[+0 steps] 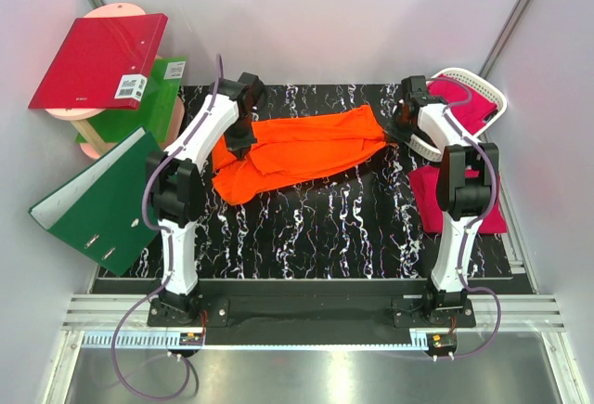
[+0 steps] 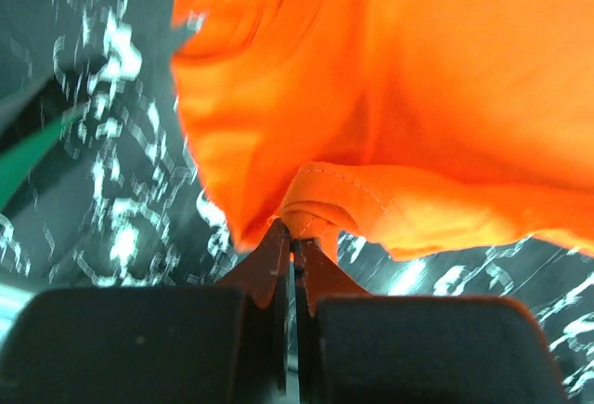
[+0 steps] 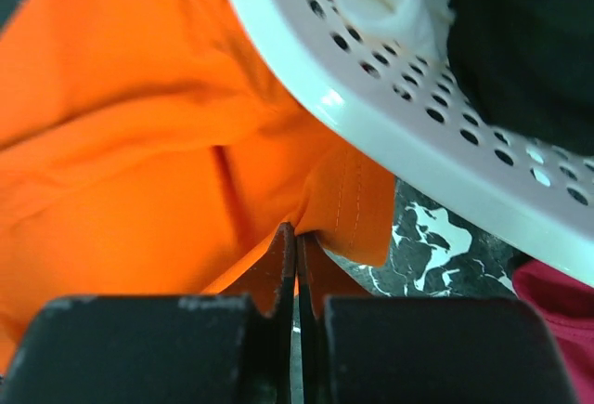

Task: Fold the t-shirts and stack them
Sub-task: Fold the other side of the tshirt into a rectangle

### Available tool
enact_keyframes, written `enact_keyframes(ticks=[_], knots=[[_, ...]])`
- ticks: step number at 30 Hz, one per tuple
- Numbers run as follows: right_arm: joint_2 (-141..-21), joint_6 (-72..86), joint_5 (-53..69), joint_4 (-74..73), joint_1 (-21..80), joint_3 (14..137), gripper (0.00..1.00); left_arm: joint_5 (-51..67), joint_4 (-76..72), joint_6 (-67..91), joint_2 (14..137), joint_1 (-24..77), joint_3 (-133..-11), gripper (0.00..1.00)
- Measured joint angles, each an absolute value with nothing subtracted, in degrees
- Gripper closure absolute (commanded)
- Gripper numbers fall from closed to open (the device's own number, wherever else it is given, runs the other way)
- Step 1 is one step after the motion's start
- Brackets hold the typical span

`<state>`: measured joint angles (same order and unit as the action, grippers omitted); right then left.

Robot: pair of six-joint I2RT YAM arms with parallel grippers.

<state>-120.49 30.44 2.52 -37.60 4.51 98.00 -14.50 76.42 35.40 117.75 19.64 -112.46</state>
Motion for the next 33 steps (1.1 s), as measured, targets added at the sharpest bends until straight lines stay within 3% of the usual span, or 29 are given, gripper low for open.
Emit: enact_keyframes(ticks=[6,29,33], knots=[[-122.0,30.2,2.7,-38.6,4.5,102.8,1.00,-14.9,76.6,34.9,123.3,18.4,-120.8,1.00],[-138.7,29.6,6.7,-43.5,4.8,122.5,0.97,-17.8,77.5,34.5,126.2,13.2,-127.6,1.00],[-142.4,29.8,7.7,-44.5,4.9,128.2,0.40,-18.0,76.9,34.5,127.9,13.0,-129.7,1.00]])
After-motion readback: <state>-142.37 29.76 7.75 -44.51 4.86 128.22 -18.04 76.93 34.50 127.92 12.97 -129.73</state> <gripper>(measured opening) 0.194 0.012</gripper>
